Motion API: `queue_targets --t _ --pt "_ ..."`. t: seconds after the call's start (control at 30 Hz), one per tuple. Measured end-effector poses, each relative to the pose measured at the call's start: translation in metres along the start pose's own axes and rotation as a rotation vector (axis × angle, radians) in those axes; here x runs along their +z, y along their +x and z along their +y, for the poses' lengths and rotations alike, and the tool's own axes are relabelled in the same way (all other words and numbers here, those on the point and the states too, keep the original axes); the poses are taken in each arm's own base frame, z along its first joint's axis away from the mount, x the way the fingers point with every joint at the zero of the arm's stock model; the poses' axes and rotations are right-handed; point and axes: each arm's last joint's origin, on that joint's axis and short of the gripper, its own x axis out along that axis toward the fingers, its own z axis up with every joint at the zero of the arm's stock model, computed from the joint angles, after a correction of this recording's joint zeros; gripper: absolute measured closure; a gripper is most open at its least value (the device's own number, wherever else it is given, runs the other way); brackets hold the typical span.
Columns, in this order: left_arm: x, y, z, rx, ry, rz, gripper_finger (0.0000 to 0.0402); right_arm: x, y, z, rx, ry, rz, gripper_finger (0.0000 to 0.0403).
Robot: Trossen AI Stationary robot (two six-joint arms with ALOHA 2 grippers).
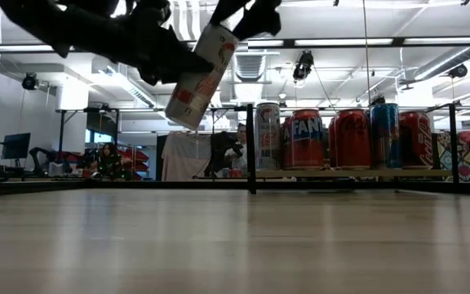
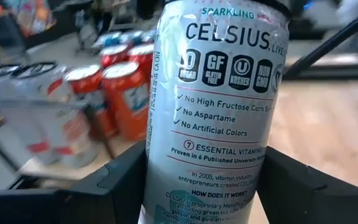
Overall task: Place canned beverage on shelf
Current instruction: Put the white soda can on the shelf aligned with the other white soda cans
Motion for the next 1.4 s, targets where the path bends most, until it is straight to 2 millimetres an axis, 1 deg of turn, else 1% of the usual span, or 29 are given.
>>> queue_targets --t 0.13,0.2,0.27,0.43,0.6,0.7,0.77,0.93,1.07,1.17,1.3,1.4 --pt "-0.005 -0.003 -0.003 -0.123 0.004 -0.048 0.0171 0.004 -0.022 0.000 0.000 -0.124 -0.047 0.0096" --pt "-0.004 -0.004 -0.005 -0.203 0.010 -0.077 0.0171 0.005 -0.030 0.001 0.005 -0.184 -0.061 0.0100" --pt "-0.001 -0.005 -0.006 -0.276 0.014 -0.119 0.0171 0.003 -0.037 0.003 0.046 -0.230 -0.067 0.0105" --pt "0.004 -0.007 -0.009 -0.409 0.018 -0.171 0.0171 -0.009 -0.047 0.006 0.184 -0.266 -0.084 0.0114" --pt "0.007 -0.010 -0.012 -0.542 0.030 -0.248 0.0171 -0.028 -0.049 0.013 0.229 -0.298 -0.113 0.0115" --pt "0.005 -0.012 -0.012 -0.567 0.033 -0.275 0.0171 -0.043 -0.047 0.017 0.246 -0.314 -0.159 0.0115" --pt "0.006 -0.013 -0.012 -0.565 0.033 -0.284 0.0171 -0.051 -0.042 0.020 0.251 -0.326 -0.232 0.0117" --pt "0.005 -0.013 -0.012 -0.565 0.033 -0.284 0.0171 -0.072 -0.024 0.027 0.275 -0.334 -0.375 0.0115" --pt "0.005 -0.013 -0.012 -0.565 0.034 -0.286 0.0171 -0.081 -0.013 0.027 0.308 -0.320 -0.457 0.0106" --pt "0.005 -0.013 -0.012 -0.565 0.034 -0.286 0.0171 -0.085 -0.010 0.028 0.361 -0.291 -0.490 0.0096" --pt "0.006 -0.013 -0.012 -0.562 0.037 -0.294 0.0171 -0.085 -0.007 0.030 0.405 -0.279 -0.518 0.0093" --pt "0.006 -0.012 -0.011 -0.558 0.038 -0.292 0.0171 -0.086 0.001 0.032 0.405 -0.281 -0.527 0.0089"
